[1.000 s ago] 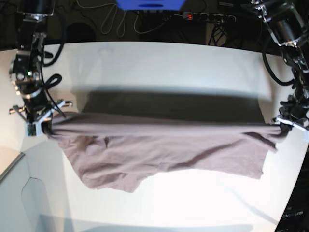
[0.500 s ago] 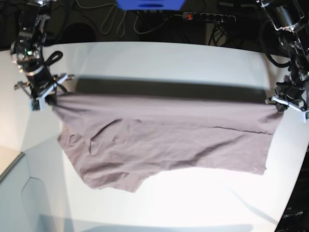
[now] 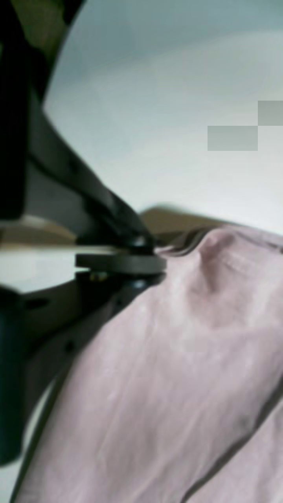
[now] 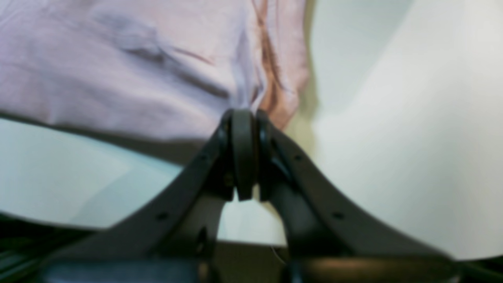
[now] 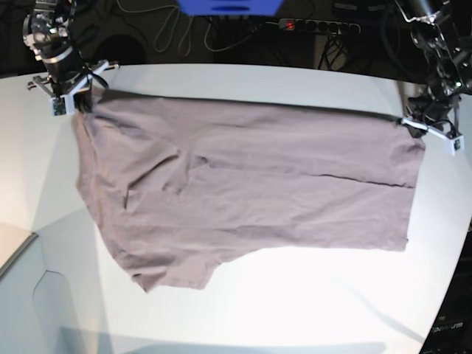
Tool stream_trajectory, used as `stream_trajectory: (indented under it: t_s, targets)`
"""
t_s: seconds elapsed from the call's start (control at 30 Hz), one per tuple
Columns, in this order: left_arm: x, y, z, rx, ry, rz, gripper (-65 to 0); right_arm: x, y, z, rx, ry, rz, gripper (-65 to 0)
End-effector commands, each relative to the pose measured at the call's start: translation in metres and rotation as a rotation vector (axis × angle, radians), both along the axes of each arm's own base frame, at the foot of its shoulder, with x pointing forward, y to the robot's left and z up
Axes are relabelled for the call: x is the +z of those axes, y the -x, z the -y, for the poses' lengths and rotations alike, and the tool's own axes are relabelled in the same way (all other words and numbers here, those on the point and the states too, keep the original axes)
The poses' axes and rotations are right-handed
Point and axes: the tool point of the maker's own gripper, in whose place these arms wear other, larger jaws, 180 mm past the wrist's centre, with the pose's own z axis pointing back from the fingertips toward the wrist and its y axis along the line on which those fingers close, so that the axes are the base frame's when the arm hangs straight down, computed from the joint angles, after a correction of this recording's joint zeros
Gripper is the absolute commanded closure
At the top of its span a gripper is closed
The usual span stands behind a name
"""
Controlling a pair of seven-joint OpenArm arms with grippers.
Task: Layout the t-shirt on the table in an organized manner, then fold the t-shirt properly
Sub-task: 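Grasp the shirt edge with both grippers and drag it away from the hem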
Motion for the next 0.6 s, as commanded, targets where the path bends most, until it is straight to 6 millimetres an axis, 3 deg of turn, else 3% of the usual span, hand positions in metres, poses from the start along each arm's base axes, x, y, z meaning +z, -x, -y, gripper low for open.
stream_trajectory:
  t_s: [0.0, 0.3, 0.57]
  targets:
    - [0.011, -0.008, -0.003, 0.001, -0.013, 0.041, 0.0, 0.006, -0.001, 0.002, 0.004, -0.002, 0.032, 0.0]
    - [-0.001, 0.014, -0.003, 0.003, -0.013, -0.008, 0.0, -0.006, 0.008, 0.004, -0.008, -0.015, 0.004, 0.0]
    - [0.002, 0.028, -0.023, 0.079, -0.02, -0.002, 0.0, -0.009, 0.016, 0.004, -0.009, -0.015, -0.013, 0.0]
